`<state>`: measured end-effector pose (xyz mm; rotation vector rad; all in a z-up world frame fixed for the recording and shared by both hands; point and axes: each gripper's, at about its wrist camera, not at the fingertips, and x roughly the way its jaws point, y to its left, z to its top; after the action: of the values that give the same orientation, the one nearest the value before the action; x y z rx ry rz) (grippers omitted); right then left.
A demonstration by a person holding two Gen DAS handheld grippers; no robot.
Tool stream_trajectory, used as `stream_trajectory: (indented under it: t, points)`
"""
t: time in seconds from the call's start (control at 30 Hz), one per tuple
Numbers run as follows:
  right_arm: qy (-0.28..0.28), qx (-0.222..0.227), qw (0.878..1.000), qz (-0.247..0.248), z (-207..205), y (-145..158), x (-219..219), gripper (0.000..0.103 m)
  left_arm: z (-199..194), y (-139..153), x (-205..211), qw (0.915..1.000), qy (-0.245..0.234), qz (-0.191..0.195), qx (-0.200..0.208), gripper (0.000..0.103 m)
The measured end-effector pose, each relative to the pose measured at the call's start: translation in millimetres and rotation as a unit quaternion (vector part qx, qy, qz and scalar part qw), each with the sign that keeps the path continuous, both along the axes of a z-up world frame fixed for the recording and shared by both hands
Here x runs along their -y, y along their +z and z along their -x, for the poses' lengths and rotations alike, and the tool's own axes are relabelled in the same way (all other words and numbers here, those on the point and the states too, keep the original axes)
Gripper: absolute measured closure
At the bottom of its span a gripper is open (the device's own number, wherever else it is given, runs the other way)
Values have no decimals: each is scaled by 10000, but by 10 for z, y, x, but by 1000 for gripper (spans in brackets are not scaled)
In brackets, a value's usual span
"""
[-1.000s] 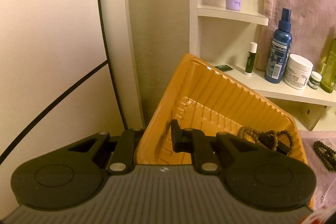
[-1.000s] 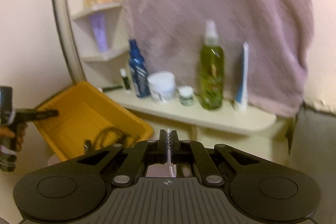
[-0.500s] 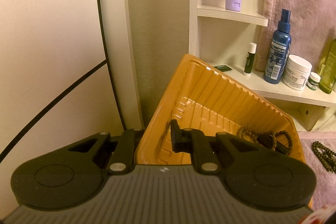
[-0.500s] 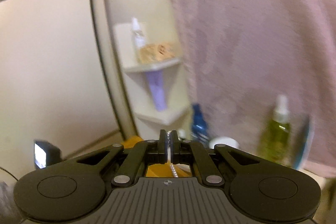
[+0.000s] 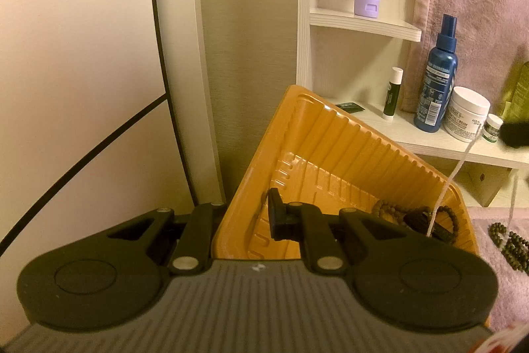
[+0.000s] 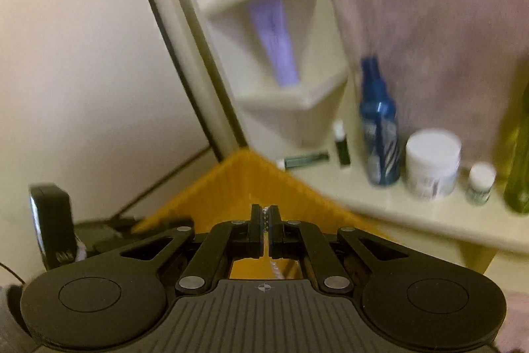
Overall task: Organize jewelry
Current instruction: 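Carry the strands over the orange tray and open the right tool, then return the right tool to the pile and grasp a dark bead strand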
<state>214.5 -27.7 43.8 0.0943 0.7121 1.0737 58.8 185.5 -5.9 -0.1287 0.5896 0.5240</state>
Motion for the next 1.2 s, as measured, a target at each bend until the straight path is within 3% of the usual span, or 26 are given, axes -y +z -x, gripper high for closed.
stream_trajectory:
  t: [0.17, 0.37, 0.43, 0.5, 0.57, 0.87, 1.2]
  points:
    - [-58, -141, 9999, 73, 15, -154, -30, 100, 2, -3, 5, 10000, 5, -8, 0, 91]
    - [54, -231, 9997, -82, -60, -102, -92, 98, 0, -7, 16, 10000, 9, -24, -4, 91]
    - [58, -235, 9997, -88, -78, -71, -112, 90, 3, -10, 19, 10000, 8, -28, -4, 91]
    - [47, -249, 9996, -128, -91, -50, -120, 70, 4, -9, 18, 10000, 11, -22, -5, 91]
    - [25, -226, 9995, -203, -83, -22, -110, 63, 5, -9, 19, 10000, 11, -18, -4, 91]
    - [-346, -376, 9987, -53, -80, -138, 208, 62, 3, -9, 19, 10000, 9, -12, -9, 91]
    - [-1115, -727, 9906, 328, 22, -483, 1063, 59, -8, -12, 22, 10000, 18, -43, -31, 91]
